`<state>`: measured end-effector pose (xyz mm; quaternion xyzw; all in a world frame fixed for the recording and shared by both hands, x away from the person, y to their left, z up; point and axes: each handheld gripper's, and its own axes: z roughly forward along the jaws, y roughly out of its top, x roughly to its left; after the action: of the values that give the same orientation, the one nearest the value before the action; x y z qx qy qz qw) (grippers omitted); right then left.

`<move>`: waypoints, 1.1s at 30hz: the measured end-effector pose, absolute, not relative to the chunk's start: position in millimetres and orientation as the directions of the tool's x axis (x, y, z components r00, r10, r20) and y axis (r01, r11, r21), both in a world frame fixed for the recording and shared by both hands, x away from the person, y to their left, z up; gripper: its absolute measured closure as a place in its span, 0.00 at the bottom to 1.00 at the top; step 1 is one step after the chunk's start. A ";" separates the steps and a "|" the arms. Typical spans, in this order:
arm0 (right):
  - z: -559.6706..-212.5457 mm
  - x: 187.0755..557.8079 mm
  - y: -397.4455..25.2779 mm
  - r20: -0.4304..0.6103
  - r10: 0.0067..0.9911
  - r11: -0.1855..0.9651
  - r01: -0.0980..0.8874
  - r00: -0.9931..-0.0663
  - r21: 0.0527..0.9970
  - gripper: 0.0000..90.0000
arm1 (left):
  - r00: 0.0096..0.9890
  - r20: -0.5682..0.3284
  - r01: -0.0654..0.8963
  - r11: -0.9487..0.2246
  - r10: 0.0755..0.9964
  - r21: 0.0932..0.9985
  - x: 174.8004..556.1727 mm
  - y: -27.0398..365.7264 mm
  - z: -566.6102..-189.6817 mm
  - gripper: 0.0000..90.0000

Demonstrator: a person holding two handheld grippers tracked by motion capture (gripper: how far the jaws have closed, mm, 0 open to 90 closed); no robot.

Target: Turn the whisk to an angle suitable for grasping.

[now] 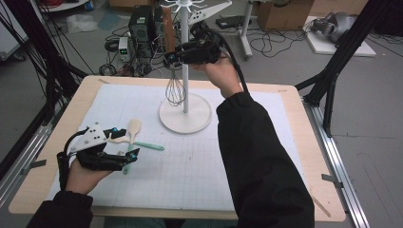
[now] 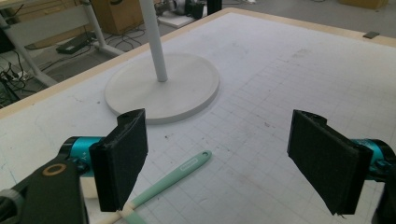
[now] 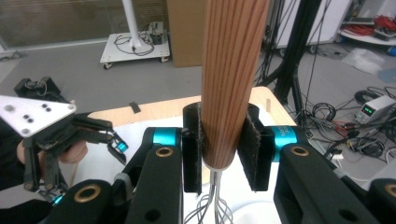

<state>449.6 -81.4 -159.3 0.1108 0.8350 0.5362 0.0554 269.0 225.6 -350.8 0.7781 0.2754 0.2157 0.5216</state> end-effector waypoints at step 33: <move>-176.6 480.4 -85.2 0.098 0.347 0.376 0.234 -0.933 0.896 0.81 | 0.754 0.054 0.201 -0.308 0.655 0.930 269.2 229.5 -352.7 0.23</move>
<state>480.4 -85.2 -176.6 0.1756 0.8279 0.5301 0.0531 269.2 229.5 -352.7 0.7787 0.2747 0.2184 0.5201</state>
